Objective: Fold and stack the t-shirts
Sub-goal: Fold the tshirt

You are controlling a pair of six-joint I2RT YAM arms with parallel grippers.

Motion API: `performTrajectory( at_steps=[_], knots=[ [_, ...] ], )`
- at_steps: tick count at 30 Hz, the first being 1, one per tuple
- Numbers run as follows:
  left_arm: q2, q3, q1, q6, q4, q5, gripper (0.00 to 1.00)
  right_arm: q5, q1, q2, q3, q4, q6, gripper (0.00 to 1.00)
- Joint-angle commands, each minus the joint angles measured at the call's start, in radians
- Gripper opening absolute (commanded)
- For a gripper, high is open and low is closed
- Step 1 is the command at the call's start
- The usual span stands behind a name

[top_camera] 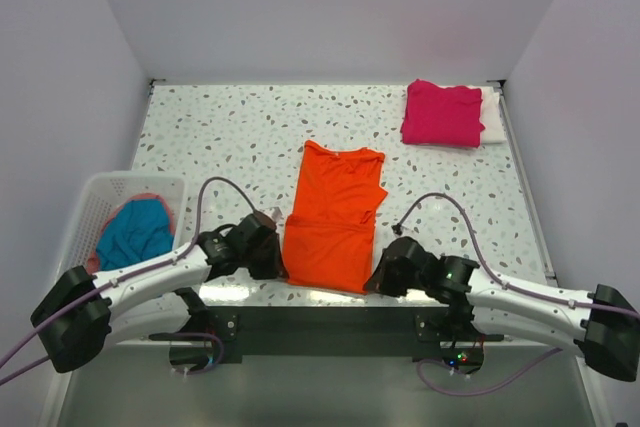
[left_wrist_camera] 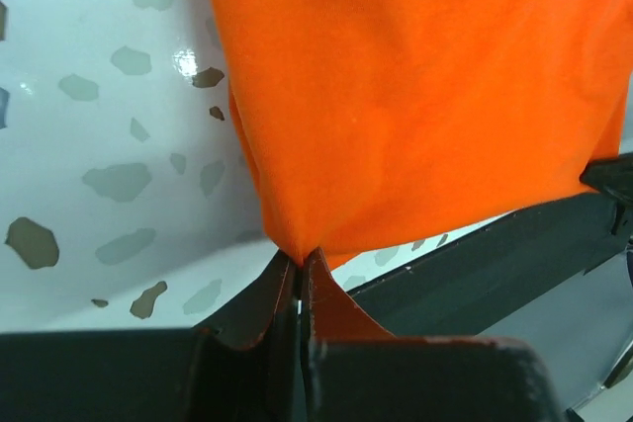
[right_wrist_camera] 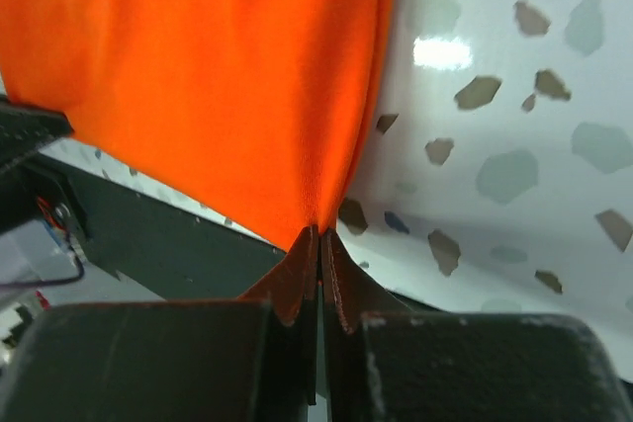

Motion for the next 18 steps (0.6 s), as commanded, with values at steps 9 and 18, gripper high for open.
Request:
performTrajectory(
  at_steps=[9,18],
  knots=[
    [-0.029,0.275,-0.006,0.058,-0.194,-0.145,0.00,0.254,0.093,-0.018,0.259,-0.277,-0.096,0.00],
    [0.071,0.450,0.092,0.174,-0.182,-0.130,0.00,0.406,0.064,0.039,0.459,-0.414,-0.216,0.00]
  ],
)
